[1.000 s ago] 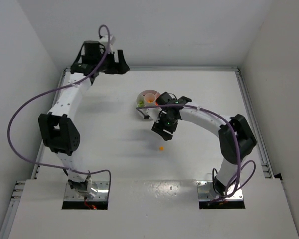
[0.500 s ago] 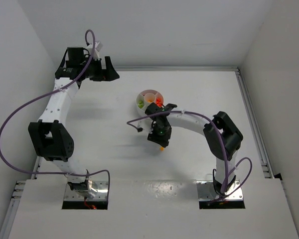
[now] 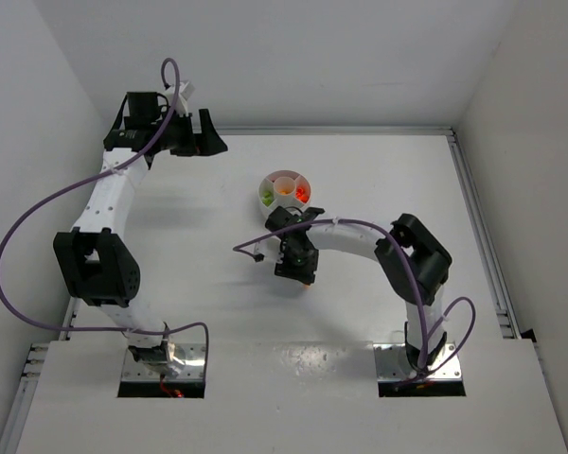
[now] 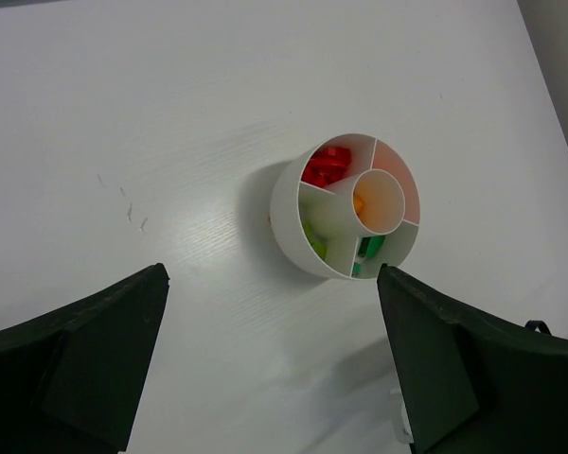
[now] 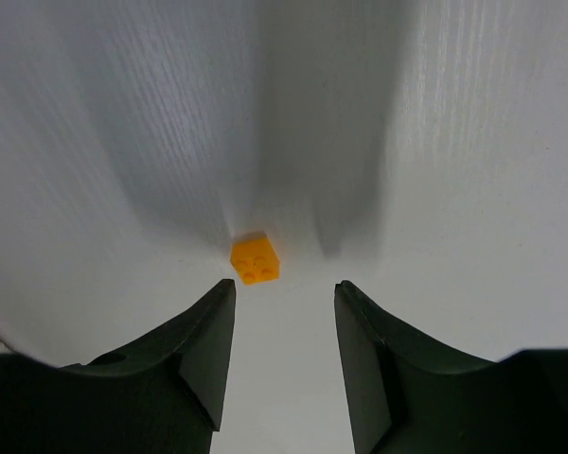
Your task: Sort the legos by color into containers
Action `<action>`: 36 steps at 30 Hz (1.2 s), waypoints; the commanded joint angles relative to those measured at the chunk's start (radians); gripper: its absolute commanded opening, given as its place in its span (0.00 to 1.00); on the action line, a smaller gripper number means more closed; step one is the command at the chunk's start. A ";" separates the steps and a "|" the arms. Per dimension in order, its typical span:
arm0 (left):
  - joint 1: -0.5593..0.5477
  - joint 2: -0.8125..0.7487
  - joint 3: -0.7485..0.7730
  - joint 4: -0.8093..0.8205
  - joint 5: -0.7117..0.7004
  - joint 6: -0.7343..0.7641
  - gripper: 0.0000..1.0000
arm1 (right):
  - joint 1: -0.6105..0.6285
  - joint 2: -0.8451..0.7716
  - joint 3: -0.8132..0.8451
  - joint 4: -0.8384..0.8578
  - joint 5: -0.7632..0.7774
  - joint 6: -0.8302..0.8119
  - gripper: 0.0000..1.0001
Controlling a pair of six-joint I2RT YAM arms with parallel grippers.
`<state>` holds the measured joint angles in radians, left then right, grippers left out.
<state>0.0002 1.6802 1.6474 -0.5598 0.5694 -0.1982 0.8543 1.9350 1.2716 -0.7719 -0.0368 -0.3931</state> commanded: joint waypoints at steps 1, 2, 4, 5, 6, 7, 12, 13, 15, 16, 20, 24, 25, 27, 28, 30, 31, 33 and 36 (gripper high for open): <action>0.012 -0.030 -0.003 0.023 0.021 -0.018 0.99 | 0.018 0.009 0.021 0.020 0.015 0.007 0.47; 0.012 -0.030 -0.003 0.023 0.021 -0.018 0.99 | 0.019 0.018 0.021 0.020 0.015 0.007 0.47; 0.012 -0.030 -0.003 0.023 0.021 -0.027 0.99 | 0.019 0.018 0.021 0.020 0.015 0.007 0.47; 0.012 -0.030 -0.003 0.023 0.021 -0.027 0.99 | 0.019 0.018 0.021 0.020 0.015 0.007 0.47; 0.012 -0.030 -0.003 0.023 0.021 -0.027 0.99 | 0.019 0.027 0.021 0.029 0.015 0.007 0.47; 0.012 -0.030 -0.003 0.023 0.021 -0.027 0.99 | 0.019 0.027 0.021 0.029 0.015 0.007 0.47; 0.012 -0.030 0.006 0.023 0.012 -0.027 0.99 | 0.028 0.038 0.021 0.029 0.015 0.007 0.47; 0.012 -0.021 0.006 0.023 0.012 -0.027 0.99 | 0.028 0.038 0.021 0.029 0.015 0.007 0.47; 0.012 -0.020 0.006 0.023 0.012 -0.027 0.99 | 0.028 0.047 0.021 0.029 0.015 0.007 0.45; 0.012 -0.020 0.006 0.023 0.012 -0.027 0.99 | 0.028 0.047 0.021 0.029 0.015 0.016 0.45; 0.012 -0.011 0.006 0.032 0.012 -0.037 0.99 | 0.028 0.056 0.021 0.039 0.015 0.016 0.42; 0.012 -0.002 0.006 0.032 0.012 -0.037 0.99 | 0.028 0.065 0.021 0.039 0.015 0.025 0.38; 0.012 -0.002 0.006 0.032 0.012 -0.037 0.99 | 0.028 0.065 0.021 0.039 0.015 0.025 0.37; 0.012 -0.002 0.006 0.032 0.012 -0.037 0.99 | 0.028 0.065 0.021 0.039 0.015 0.025 0.32; 0.012 -0.002 0.006 0.032 0.012 -0.037 0.99 | 0.028 0.065 0.031 0.039 0.015 0.025 0.29; 0.012 -0.002 0.006 0.032 0.003 -0.037 0.99 | 0.028 0.065 0.031 0.039 0.015 0.025 0.23; 0.012 -0.002 0.006 0.032 0.003 -0.037 0.99 | 0.028 0.065 0.031 0.039 0.015 0.025 0.20; 0.012 -0.002 0.006 0.032 0.003 -0.037 0.99 | 0.028 0.056 0.031 0.027 0.005 0.025 0.12; 0.012 -0.002 0.006 0.041 -0.008 -0.037 0.99 | 0.028 -0.014 0.051 -0.001 -0.029 0.025 0.05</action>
<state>0.0002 1.6810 1.6470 -0.5583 0.5682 -0.2222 0.8783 1.9938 1.2781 -0.7650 -0.0330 -0.3698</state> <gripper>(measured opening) 0.986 0.121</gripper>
